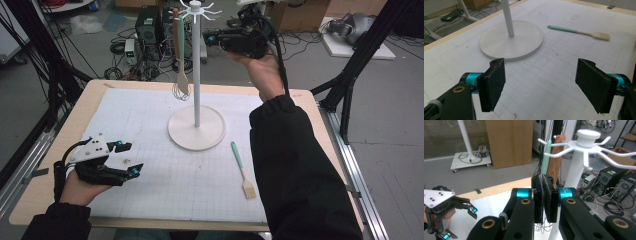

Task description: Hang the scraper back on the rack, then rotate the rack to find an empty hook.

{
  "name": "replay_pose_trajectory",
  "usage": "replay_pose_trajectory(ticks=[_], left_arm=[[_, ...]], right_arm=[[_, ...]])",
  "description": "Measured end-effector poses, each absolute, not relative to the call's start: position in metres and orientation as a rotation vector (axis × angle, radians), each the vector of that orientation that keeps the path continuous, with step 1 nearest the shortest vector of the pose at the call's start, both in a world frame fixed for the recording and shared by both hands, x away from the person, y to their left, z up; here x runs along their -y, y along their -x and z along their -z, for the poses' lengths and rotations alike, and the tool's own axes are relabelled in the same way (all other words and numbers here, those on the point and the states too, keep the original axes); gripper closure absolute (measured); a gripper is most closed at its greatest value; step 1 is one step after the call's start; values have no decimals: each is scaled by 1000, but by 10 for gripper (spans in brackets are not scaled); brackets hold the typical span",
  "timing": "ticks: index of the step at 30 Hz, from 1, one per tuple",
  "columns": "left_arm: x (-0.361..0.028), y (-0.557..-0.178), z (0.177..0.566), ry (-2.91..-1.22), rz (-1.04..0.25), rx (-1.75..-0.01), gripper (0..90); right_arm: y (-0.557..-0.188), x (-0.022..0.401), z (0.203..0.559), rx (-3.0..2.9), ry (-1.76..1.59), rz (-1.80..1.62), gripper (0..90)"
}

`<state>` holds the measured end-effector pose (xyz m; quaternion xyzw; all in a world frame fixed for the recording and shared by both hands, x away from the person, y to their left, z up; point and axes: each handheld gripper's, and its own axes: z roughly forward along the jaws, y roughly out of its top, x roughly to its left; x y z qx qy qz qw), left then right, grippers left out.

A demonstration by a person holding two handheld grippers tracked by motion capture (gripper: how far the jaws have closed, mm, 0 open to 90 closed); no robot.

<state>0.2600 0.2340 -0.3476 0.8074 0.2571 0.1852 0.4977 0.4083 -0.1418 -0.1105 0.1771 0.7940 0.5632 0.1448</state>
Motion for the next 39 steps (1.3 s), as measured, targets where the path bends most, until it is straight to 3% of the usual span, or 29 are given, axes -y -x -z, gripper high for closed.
replay_pose_trajectory(ticks=[39], left_arm=[[-234, -262, 348, -1954, -439, -617, 245]], right_arm=[[-420, 139, 96, -2251, -523, -1598, 890]])
